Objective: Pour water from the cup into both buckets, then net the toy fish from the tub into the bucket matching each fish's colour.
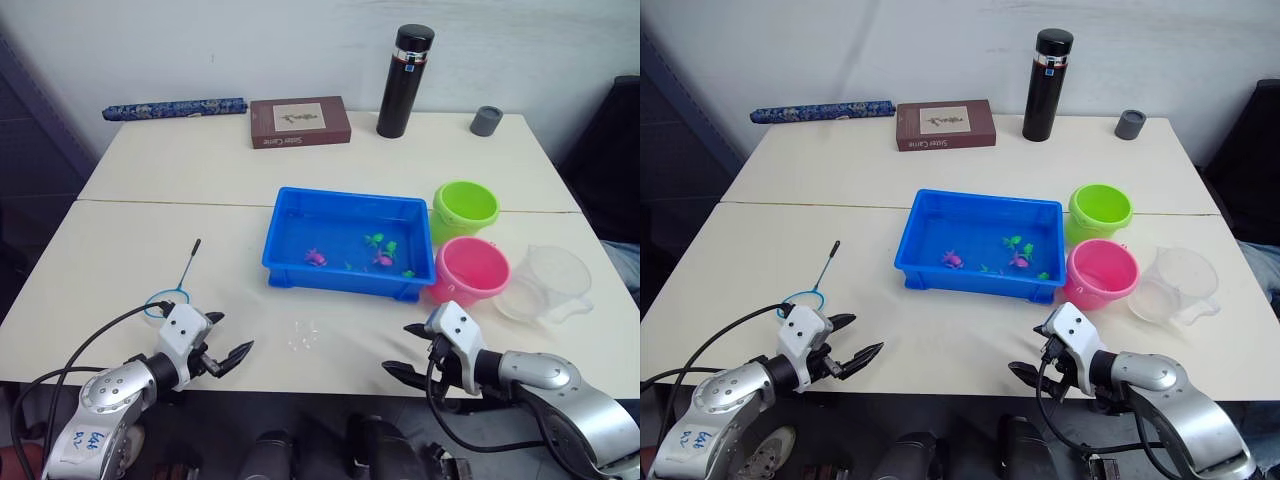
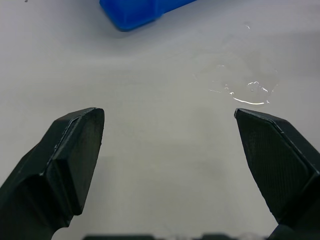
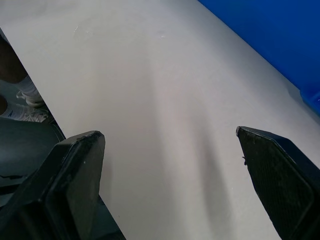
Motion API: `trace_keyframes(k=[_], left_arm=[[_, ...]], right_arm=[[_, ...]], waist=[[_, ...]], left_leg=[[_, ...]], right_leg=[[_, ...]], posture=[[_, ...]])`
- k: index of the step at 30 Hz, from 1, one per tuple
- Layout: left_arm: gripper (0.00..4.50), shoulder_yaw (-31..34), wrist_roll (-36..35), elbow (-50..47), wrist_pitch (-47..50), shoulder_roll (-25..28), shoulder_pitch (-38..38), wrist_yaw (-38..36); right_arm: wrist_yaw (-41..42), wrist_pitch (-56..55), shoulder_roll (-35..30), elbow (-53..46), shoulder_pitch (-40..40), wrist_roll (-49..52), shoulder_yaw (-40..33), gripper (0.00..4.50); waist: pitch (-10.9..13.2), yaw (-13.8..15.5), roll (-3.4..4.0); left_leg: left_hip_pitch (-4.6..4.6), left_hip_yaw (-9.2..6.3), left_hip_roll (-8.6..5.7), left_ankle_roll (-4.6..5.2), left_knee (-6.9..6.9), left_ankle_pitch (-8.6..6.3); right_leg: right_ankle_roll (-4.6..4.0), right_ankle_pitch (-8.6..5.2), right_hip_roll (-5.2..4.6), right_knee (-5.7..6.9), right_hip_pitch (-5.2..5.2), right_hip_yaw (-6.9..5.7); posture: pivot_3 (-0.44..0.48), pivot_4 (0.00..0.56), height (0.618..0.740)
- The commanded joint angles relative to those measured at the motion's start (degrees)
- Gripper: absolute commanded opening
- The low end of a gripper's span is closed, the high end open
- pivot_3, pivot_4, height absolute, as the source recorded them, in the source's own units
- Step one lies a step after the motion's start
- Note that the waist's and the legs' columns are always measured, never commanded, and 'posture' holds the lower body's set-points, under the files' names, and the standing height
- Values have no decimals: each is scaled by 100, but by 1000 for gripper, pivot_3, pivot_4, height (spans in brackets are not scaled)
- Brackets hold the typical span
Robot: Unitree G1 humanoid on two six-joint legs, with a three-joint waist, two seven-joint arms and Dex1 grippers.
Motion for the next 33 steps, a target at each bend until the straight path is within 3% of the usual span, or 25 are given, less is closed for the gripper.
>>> trace_keyframes(k=[1,17,22,26,29,33], left_arm=[[4500,136,-158,-114,-55,-17,0,-57],[4500,460,-616,21,215,106,-196,-309],[4500,924,-779,474,427,516,-505,-525],[4500,1187,-818,1092,602,1113,-1084,-714],[4500,1102,-1042,1430,878,1547,-2044,-1056],[4500,332,-1093,1664,958,1561,-3389,-1595]], right_arm=[[46,-47,-30,-131,-28,81,-66,4467],[56,-23,-1,-27,-168,94,-32,4467],[64,-5,-8,-11,-171,111,-42,4467],[70,219,-113,-13,-81,255,-289,4467],[-12,531,-285,26,68,402,-889,4467],[-155,1103,-450,-95,509,594,-1786,4467]], waist=[[0,0,0],[0,0,0],[0,-1,0],[0,7,0],[2,46,0],[0,46,2]], left_leg=[[0,0,0,0,0,0],[0,0,0,-3,0,2],[0,-1,0,-6,0,4],[0,-5,0,-6,0,4],[-7,-11,-6,-9,4,8],[-9,-11,-20,-10,6,10]], right_leg=[[0,0,0,0,0,0],[0,0,0,0,0,-1],[0,0,1,1,0,-3],[-1,-1,1,5,-1,-8],[0,0,-6,3,0,-15],[3,2,-21,-9,8,-17]], posture=[[0,150,740],[0,150,740],[0,150,740],[0,150,740],[0,150,740],[0,150,740]])
